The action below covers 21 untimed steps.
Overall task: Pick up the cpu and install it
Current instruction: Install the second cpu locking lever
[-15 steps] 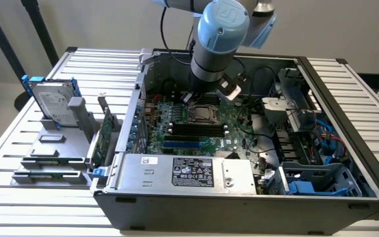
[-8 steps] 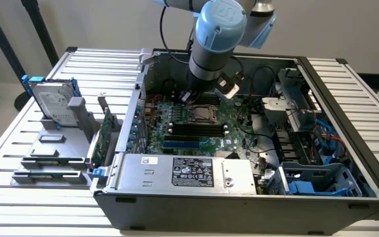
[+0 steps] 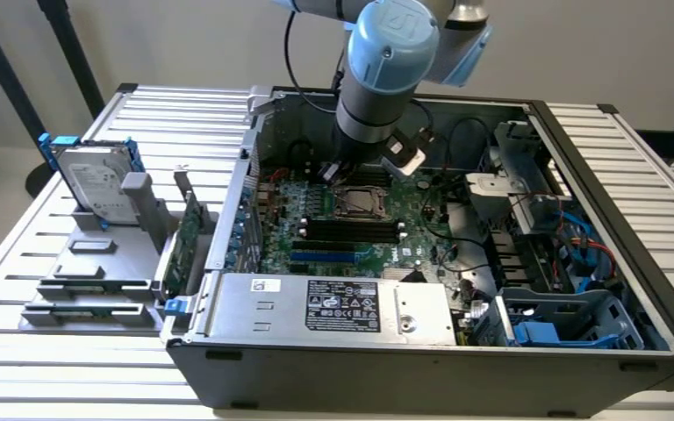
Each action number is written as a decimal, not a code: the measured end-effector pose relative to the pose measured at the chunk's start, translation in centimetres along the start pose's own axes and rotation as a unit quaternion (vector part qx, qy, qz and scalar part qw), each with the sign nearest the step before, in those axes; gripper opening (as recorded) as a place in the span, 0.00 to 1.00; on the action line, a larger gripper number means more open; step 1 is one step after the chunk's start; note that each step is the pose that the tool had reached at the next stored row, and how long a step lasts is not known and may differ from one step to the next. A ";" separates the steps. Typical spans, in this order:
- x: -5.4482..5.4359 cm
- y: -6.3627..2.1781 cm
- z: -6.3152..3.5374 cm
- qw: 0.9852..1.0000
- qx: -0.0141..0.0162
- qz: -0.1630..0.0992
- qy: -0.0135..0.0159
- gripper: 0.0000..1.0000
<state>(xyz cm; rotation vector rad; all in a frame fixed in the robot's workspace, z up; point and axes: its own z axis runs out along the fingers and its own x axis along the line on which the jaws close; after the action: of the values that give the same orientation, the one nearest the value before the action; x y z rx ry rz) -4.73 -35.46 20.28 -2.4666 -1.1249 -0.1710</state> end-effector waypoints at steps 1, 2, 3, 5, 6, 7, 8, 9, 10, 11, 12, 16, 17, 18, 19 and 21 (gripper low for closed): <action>0.0 0.00 0.00 1.000 0.000 0.000 0.000 0.11; 0.0 0.00 0.00 1.000 0.000 0.000 0.000 0.11; 0.0 0.01 -0.01 1.000 0.000 0.000 0.000 0.11; -0.1 0.09 -0.07 1.000 0.000 0.000 0.000 0.11; -0.2 0.24 -0.18 1.000 0.001 0.001 -0.001 0.11; -0.4 0.44 -0.34 1.000 0.002 0.001 -0.002 0.11; -0.6 0.63 -0.53 1.000 0.003 0.002 -0.003 0.11; -0.8 0.82 -0.77 1.000 0.004 0.002 -0.003 0.11; -0.9 0.91 -1.08 1.000 0.005 0.003 -0.004 0.11; -0.9 0.96 -1.45 1.000 0.005 0.003 -0.005 0.11; -1.1 1.02 -1.92 1.000 0.006 0.004 -0.005 0.11; -1.8 1.55 -3.51 1.000 0.008 0.006 -0.007 0.11; -2.1 1.79 -3.72 1.000 0.008 0.006 -0.007 0.11; -2.4 2.05 -3.93 1.000 0.008 0.006 -0.007 0.11; -2.7 2.30 -4.12 1.000 0.009 0.006 -0.007 0.11; -3.3 2.75 -4.66 1.000 0.009 0.007 -0.008 0.11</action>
<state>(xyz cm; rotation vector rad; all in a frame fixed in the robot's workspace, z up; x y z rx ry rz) -4.56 -41.29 22.68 -2.4629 -1.1099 -0.1369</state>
